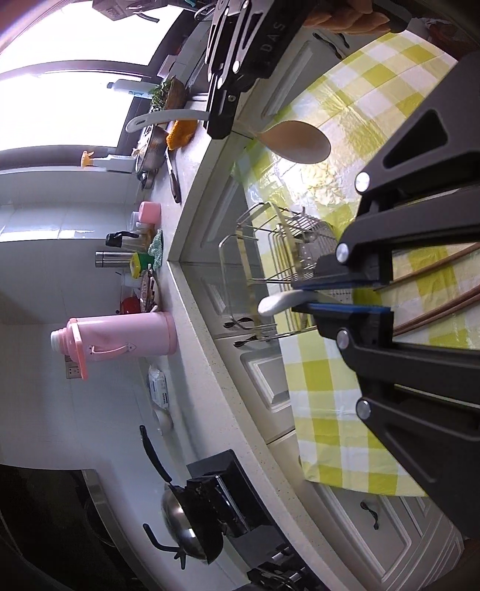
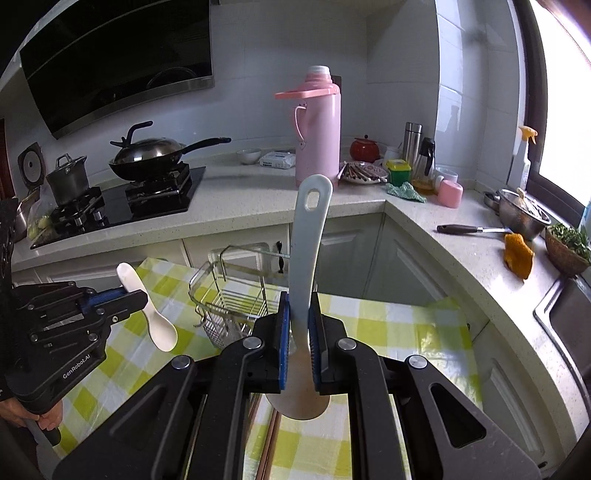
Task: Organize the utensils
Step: 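Lift the ladle with the right tool while the left tool lifts the spoon toward the wire holder, then lower the ladle into the wire holder and open the right tool while the left tool releases the spoon there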
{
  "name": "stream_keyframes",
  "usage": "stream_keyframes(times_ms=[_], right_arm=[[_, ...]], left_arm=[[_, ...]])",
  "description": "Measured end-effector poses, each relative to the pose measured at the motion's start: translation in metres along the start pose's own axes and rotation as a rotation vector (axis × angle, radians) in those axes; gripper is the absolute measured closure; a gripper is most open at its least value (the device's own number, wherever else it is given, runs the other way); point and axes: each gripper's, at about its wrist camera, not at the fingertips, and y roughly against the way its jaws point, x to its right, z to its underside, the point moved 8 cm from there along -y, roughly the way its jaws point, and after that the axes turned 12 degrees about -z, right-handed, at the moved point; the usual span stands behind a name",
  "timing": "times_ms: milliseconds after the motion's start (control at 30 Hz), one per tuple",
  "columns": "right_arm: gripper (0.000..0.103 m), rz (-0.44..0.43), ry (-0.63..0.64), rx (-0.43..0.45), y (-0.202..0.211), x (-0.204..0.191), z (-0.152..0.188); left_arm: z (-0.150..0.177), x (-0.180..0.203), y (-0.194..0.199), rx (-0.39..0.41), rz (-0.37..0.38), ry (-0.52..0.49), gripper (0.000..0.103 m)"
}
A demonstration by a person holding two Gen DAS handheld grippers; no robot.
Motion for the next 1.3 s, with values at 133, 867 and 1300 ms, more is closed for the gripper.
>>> stream_keyframes(times_ms=[133,867,1300], right_arm=[[0.092,-0.029,0.016,0.018,-0.005,-0.005,-0.036],[0.092,-0.117,-0.027,-0.166,-0.150,0.015,-0.017],[0.071,-0.137,-0.062,-0.194,-0.171,0.019,-0.001]], left_arm=[[-0.035,-0.005,-0.005,0.001,0.014,0.018,0.097],[-0.028,0.017,-0.133,-0.096,0.054,0.091,0.097],[-0.010,-0.002,-0.150,-0.126,0.012,0.114,0.086]])
